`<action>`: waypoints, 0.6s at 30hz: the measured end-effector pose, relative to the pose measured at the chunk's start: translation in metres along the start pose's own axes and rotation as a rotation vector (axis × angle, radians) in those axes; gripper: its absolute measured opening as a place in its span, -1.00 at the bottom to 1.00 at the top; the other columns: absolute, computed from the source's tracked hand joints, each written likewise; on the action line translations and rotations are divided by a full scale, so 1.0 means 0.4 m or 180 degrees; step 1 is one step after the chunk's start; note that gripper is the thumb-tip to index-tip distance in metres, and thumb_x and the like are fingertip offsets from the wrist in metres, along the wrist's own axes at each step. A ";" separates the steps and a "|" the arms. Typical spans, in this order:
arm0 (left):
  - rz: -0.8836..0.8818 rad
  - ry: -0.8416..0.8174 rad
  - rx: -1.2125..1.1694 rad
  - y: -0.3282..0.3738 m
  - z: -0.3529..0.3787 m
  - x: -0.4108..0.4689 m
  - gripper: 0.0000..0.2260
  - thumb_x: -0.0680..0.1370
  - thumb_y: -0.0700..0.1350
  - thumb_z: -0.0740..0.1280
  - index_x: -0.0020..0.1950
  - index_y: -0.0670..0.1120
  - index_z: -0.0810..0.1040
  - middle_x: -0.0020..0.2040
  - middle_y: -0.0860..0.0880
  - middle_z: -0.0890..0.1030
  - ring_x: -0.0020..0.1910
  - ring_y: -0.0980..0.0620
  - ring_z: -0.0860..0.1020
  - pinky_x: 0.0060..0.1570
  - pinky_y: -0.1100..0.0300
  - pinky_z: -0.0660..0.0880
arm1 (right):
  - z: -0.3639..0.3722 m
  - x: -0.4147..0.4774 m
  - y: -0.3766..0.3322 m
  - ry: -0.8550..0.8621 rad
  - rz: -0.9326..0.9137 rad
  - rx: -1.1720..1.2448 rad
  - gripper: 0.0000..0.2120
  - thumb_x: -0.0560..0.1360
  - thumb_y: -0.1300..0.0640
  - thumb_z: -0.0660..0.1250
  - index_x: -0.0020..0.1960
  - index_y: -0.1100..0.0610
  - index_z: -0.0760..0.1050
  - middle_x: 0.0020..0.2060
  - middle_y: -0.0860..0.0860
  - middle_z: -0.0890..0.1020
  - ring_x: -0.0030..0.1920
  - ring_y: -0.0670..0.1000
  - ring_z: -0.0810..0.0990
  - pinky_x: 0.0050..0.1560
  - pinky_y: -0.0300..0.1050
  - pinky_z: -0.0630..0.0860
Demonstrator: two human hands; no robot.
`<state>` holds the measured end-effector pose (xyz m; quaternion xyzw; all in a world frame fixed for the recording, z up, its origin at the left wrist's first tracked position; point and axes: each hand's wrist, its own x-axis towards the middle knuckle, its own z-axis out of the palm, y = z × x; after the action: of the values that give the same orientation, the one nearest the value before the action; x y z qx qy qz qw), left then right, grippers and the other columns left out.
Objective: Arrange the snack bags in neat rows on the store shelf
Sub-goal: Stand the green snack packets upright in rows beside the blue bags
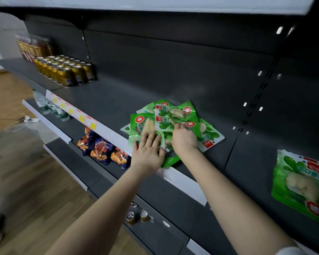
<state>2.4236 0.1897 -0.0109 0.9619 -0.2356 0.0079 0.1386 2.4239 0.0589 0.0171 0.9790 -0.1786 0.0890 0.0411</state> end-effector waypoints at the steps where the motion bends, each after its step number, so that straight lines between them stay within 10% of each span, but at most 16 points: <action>1: -0.0002 0.0013 0.0003 0.001 0.000 0.001 -0.53 0.62 0.09 -0.08 0.53 0.06 0.04 0.56 0.05 -0.10 0.53 0.03 -0.17 0.47 -0.07 -0.18 | 0.004 -0.019 0.003 0.0049 -0.0068 -0.0055 -0.62 0.61 0.23 0.15 0.40 0.25 0.21 0.27 0.18 0.47 0.12 0.19 0.58 -0.08 -0.02 0.52; 12: -0.0063 -0.0169 0.0132 0.013 -0.021 -0.001 -0.51 0.62 0.09 -0.06 0.54 0.04 -0.04 0.56 0.07 -0.12 0.53 0.00 -0.16 0.47 -0.12 -0.12 | -0.017 -0.182 0.081 0.0059 -0.0283 -0.0115 -0.69 0.58 0.24 0.19 0.31 0.24 0.34 0.18 0.15 0.56 0.12 0.18 0.58 -0.03 -0.03 0.52; 18: 0.0226 0.0447 -0.0412 0.111 -0.062 -0.016 -0.54 0.54 -0.05 0.25 0.42 -0.08 0.27 0.39 -0.12 0.37 0.37 -0.17 0.32 0.41 -0.13 0.11 | -0.061 -0.287 0.223 0.0024 0.0105 0.0379 -0.64 0.52 0.06 0.19 0.28 0.14 0.44 0.01 0.17 0.61 0.02 0.24 0.58 -0.10 -0.05 0.47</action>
<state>2.3988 0.1615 0.0240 0.9391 -0.2592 0.0651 0.2163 2.2826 0.0178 0.0236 0.9763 -0.1888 0.1038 -0.0179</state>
